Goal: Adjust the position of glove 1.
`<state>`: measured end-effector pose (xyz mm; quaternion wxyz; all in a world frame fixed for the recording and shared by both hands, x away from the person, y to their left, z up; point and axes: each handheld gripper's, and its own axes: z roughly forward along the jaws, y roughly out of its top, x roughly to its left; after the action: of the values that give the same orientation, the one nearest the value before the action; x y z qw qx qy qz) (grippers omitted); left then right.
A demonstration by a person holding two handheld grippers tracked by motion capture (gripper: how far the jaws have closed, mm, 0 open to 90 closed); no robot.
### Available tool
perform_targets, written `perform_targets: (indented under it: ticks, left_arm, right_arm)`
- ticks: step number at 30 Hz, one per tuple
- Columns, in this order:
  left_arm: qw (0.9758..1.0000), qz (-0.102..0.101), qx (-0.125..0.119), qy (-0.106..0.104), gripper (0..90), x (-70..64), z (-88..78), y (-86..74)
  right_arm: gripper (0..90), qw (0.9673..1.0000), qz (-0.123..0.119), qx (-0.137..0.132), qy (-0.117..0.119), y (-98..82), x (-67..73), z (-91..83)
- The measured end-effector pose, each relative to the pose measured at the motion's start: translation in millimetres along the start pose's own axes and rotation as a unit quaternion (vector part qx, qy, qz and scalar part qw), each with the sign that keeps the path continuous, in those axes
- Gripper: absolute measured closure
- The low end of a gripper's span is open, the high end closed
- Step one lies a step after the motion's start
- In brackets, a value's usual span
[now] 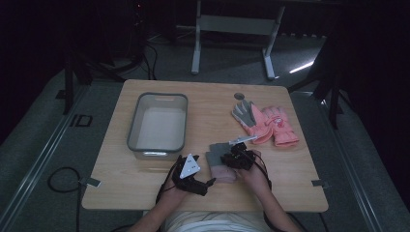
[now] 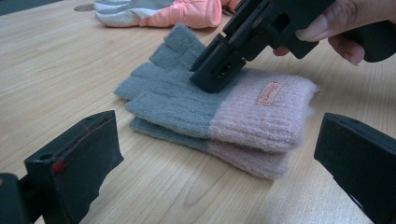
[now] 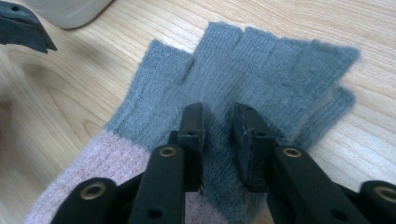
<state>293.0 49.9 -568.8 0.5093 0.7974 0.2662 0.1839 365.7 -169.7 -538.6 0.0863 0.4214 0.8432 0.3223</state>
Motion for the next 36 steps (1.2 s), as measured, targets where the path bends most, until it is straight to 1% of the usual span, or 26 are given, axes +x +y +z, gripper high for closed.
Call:
perform_targets:
  ticks: [3, 4, 5, 6, 7, 10, 11, 12, 13, 14, 15, 16, 17, 18, 19, 20, 22, 23, 24, 26, 28, 30, 31, 33, 35, 36]
  left_arm:
    - [0.9999, 0.006, -0.009, -0.006, 0.0, -0.4, -0.6, -0.2]
    - [0.9999, 0.006, -0.009, -0.006, 0.0, -0.4, -0.6, -0.2]
    - [0.9997, 0.008, -0.016, -0.016, 0.0, -0.4, -1.1, -0.2]
    - [0.9995, 0.005, -0.018, -0.026, 0.0, -0.7, -1.1, 0.7]
    - [0.9993, 0.004, -0.019, -0.031, 0.0, -1.6, -1.0, 2.0]
    - [0.9986, 0.018, -0.020, -0.046, 0.0, -5.7, -0.4, 11.4]
    - [0.9986, 0.018, -0.020, -0.046, 0.0, -5.7, -0.4, 11.4]
    - [0.9966, 0.038, -0.030, -0.067, 0.0, -7.9, -1.3, 19.6]
    - [0.9959, 0.049, -0.025, -0.071, 0.0, -8.7, -0.9, 23.2]
    - [0.9946, 0.069, -0.008, -0.076, 0.0, -10.2, -0.1, 28.8]
    - [0.9935, 0.082, -0.005, -0.078, 0.0, -10.6, 0.5, 31.6]
    - [0.9935, 0.082, -0.005, -0.078, 0.0, -10.6, 0.5, 31.6]
    - [0.9914, 0.103, 0.014, -0.080, 0.0, -9.7, 3.8, 39.7]
    - [0.9908, 0.109, 0.012, -0.080, 0.0, -9.3, 5.9, 42.6]
    - [0.9906, 0.114, 0.017, -0.074, 0.0, -8.9, 8.5, 45.8]
    - [0.9901, 0.116, 0.031, -0.074, 0.0, -8.9, 12.5, 49.0]
    - [0.9884, 0.115, 0.068, -0.072, 2.6, -10.7, 21.5, 55.4]
    - [0.9871, 0.118, 0.082, -0.070, 3.3, -12.5, 25.8, 57.4]
    - [0.9854, 0.127, 0.091, -0.068, 3.5, -14.0, 29.4, 58.3]
    - [0.9823, 0.140, 0.097, -0.077, 3.4, -14.5, 34.4, 57.0]
    - [0.9809, 0.134, 0.099, -0.101, 3.5, -12.3, 37.8, 53.4]
    - [0.9803, 0.130, 0.095, -0.115, 4.4, -13.0, 39.9, 50.1]
    - [0.9788, 0.134, 0.097, -0.121, 5.0, -14.3, 41.1, 49.0]
    - [0.9761, 0.146, 0.103, -0.123, 7.3, -18.3, 43.6, 46.9]
    - [0.9735, 0.156, 0.109, -0.127, 15.1, -20.4, 45.7, 44.4]
    - [0.9733, 0.160, 0.112, -0.120, 15.5, -21.5, 46.7, 42.6]
  right_arm:
    - [68.0, 0.9999, 0.004, -0.003, 0.009, 0.4, -1.3, -2.7]
    - [68.0, 0.9999, 0.004, -0.003, 0.009, 0.4, -1.3, -2.7]
    - [67.4, 0.9999, 0.004, -0.005, 0.010, 1.0, -1.7, -5.5]
    - [66.6, 0.9998, 0.005, -0.017, 0.012, 3.4, -3.2, -15.4]
    - [66.5, 0.9997, 0.004, -0.024, 0.010, 4.9, -4.5, -20.6]
    - [66.5, 0.9992, 0.003, -0.040, -0.002, 9.4, -11.9, -34.2]
    - [66.5, 0.9992, 0.003, -0.040, -0.002, 9.4, -11.9, -34.2]
    - [66.7, 0.9990, 0.005, -0.044, -0.005, 10.9, -15.8, -37.6]
    - [67.2, 0.9988, 0.010, -0.046, -0.014, 13.8, -23.7, -43.0]
    - [67.4, 0.9987, 0.013, -0.047, -0.016, 14.9, -26.0, -44.8]
    - [68.3, 0.9986, 0.014, -0.047, -0.018, 16.7, -29.3, -47.3]
    - [68.3, 0.9986, 0.014, -0.047, -0.018, 16.7, -29.3, -47.3]
    - [68.4, 0.9986, 0.012, -0.047, -0.021, 17.6, -30.7, -48.6]
    - [68.4, 0.9984, 0.014, -0.049, -0.023, 19.7, -34.9, -50.7]
    - [68.5, 0.9984, 0.016, -0.049, -0.024, 20.6, -37.1, -50.3]
    - [68.4, 0.9983, 0.018, -0.048, -0.027, 21.4, -38.9, -49.5]
    - [67.4, 0.9983, 0.024, -0.047, -0.023, 22.9, -42.3, -47.1]
    - [65.9, 0.9983, 0.027, -0.047, -0.023, 23.8, -43.2, -45.4]
    - [65.6, 0.9982, 0.028, -0.047, -0.024, 24.6, -44.1, -43.2]
    - [64.0, 0.9981, 0.035, -0.045, -0.023, 25.3, -44.8, -38.4]
    - [62.6, 0.9984, 0.035, -0.036, -0.026, 25.2, -45.3, -32.4]
    - [60.0, 0.9984, 0.039, -0.032, -0.025, 25.2, -46.6, -26.2]
    - [58.3, 0.9985, 0.041, -0.029, -0.023, 25.5, -46.7, -23.0]
    - [56.5, 0.9986, 0.042, -0.025, -0.022, 26.0, -47.3, -16.4]
    - [55.7, 0.9983, 0.049, -0.023, -0.020, 25.9, -48.0, -9.6]
    - [55.7, 0.9982, 0.053, -0.019, -0.020, 25.2, -48.3, -7.0]
